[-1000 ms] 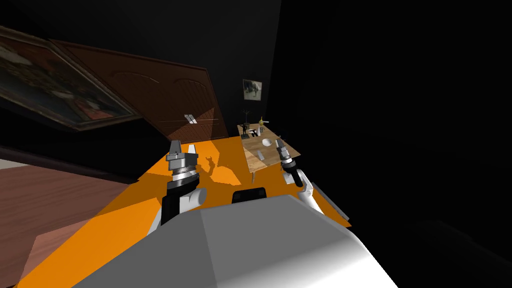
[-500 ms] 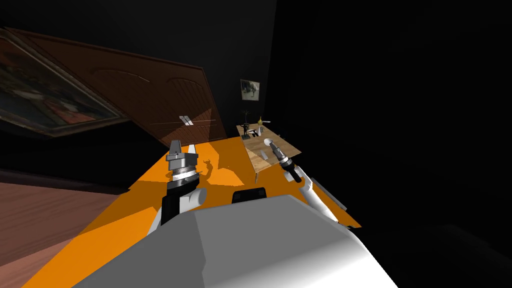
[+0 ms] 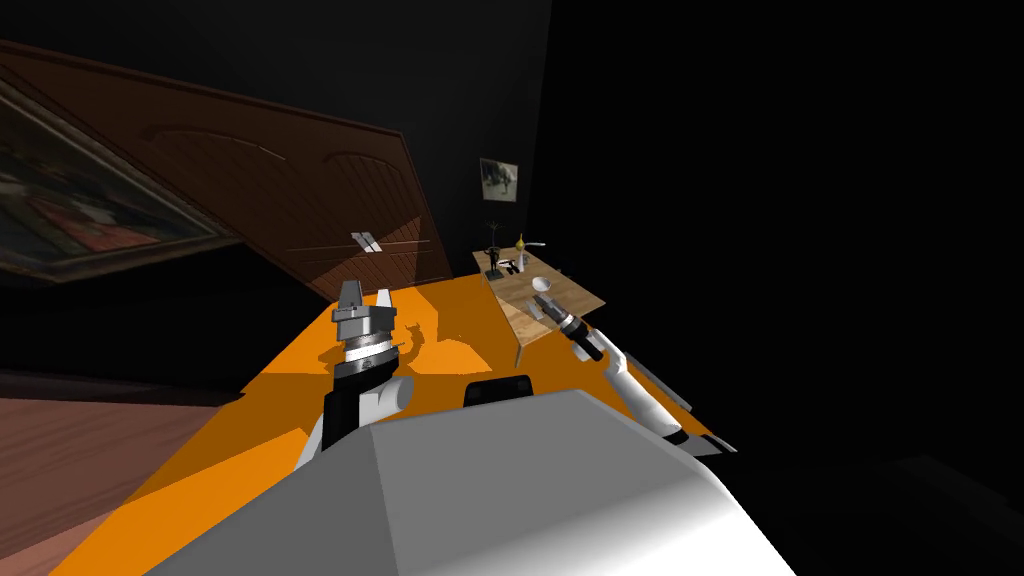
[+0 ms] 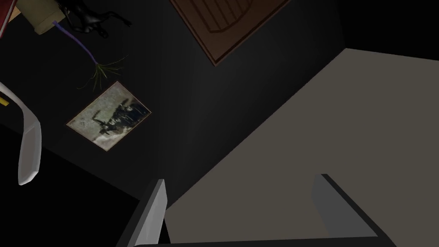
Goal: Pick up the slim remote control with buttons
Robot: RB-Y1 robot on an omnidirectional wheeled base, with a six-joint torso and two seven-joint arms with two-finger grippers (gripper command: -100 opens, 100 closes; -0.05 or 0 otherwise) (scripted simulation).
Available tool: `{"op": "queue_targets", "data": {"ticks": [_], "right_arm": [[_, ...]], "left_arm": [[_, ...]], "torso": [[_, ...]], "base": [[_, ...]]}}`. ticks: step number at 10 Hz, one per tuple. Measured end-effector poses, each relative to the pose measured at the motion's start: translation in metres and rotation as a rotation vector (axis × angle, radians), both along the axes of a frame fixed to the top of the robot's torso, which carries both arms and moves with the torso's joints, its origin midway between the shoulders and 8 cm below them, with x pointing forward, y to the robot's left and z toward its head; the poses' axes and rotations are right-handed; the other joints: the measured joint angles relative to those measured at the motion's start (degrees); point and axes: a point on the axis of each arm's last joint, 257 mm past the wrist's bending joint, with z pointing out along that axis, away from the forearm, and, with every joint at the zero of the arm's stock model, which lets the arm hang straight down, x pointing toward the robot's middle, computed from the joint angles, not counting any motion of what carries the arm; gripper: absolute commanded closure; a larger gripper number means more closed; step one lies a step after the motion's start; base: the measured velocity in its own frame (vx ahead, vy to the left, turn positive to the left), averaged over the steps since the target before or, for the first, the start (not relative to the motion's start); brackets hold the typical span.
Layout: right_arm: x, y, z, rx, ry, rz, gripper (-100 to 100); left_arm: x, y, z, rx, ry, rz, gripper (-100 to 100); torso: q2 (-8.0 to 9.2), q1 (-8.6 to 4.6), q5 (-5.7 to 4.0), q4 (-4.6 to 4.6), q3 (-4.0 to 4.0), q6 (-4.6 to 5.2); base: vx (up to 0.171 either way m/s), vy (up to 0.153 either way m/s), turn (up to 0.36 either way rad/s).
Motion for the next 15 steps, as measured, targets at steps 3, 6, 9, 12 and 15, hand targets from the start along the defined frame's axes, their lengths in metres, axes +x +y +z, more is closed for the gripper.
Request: {"op": "queue_targets", "data": {"ticks": [3, 6, 9, 12, 15], "right_arm": [[0.003, -0.011, -0.035, -0.137, 0.055, 0.015, -100], [0.009, -0.022, -0.063, -0.224, 0.097, 0.019, -100], [0.013, -0.047, -0.107, -0.336, 0.166, 0.015, -100], [0.007, -0.075, -0.145, -0.469, 0.242, 0.017, -100], [0.0, -0.109, -0.175, -0.576, 0.313, 0.015, -100]], "left_arm": [[0.0, 0.0, 0.0, 0.0, 0.0, 0.0, 0], [0.0, 0.0, 0.0, 0.0, 0.0, 0.0, 0], [0.0, 0.0, 0.0, 0.0, 0.0, 0.0, 0], [0.0, 0.0, 0.0, 0.0, 0.0, 0.0, 0], [0.0, 0.0, 0.0, 0.0, 0.0, 0.0, 0]], "torso": [[-0.02, 0.14, 0.02, 0.0, 0.0, 0.02], [-0.05, -0.14, -0.04, -0.01, -0.03, 0.01], [-0.21, -0.01, 0.01, -0.04, -0.12, 0.0], [-0.24, -0.02, 0.0, -0.05, -0.13, 0.01], [-0.35, -0.15, -0.03, -0.08, -0.2, 0.01]], "base": [[0.046, 0.152, -0.062], [0.039, 0.087, -0.035], [0.091, 0.145, -0.05], [0.086, 0.12, -0.033], [0.102, 0.088, -0.015]]}}
